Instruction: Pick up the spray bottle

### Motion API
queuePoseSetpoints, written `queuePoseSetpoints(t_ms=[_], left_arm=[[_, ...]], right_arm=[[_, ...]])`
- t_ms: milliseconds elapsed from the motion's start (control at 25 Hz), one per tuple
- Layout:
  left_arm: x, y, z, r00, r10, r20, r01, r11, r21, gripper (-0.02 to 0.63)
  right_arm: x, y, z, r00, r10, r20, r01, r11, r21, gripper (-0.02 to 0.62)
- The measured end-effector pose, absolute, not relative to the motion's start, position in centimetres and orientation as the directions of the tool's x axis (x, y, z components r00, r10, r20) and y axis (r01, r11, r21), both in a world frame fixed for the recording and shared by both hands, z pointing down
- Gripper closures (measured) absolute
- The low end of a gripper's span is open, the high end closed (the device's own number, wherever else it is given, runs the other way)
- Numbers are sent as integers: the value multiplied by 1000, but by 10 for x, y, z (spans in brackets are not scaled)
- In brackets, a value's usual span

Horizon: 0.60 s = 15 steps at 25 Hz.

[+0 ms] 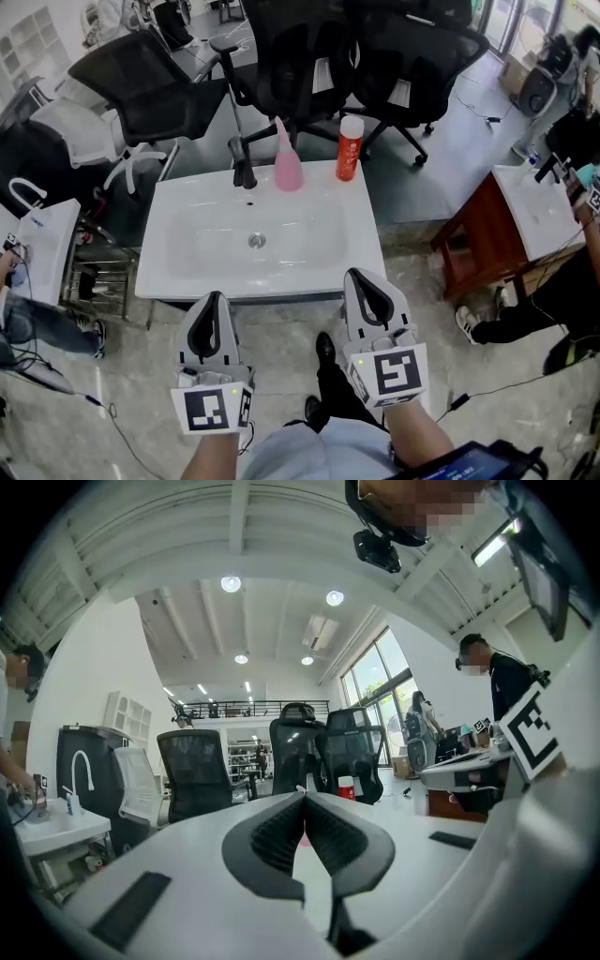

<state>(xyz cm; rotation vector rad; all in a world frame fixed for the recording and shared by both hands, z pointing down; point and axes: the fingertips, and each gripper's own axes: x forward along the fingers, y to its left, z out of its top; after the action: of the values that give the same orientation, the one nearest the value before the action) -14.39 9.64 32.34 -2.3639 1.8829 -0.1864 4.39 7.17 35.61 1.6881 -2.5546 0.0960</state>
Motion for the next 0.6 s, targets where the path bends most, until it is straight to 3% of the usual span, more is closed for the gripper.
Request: queuePoseSetpoints(t_ms=[280,600], left_arm=[[-128,3,324,191,-980,62,-964,-199,-177,591],[-121,-82,290,141,-990,8,-969,-140,-205,591]], right_arm=[[55,-32,357,-428,-896,116,-904,426,-37,580],[53,-130,323,-485,-873,57,-875,484,-29,580]])
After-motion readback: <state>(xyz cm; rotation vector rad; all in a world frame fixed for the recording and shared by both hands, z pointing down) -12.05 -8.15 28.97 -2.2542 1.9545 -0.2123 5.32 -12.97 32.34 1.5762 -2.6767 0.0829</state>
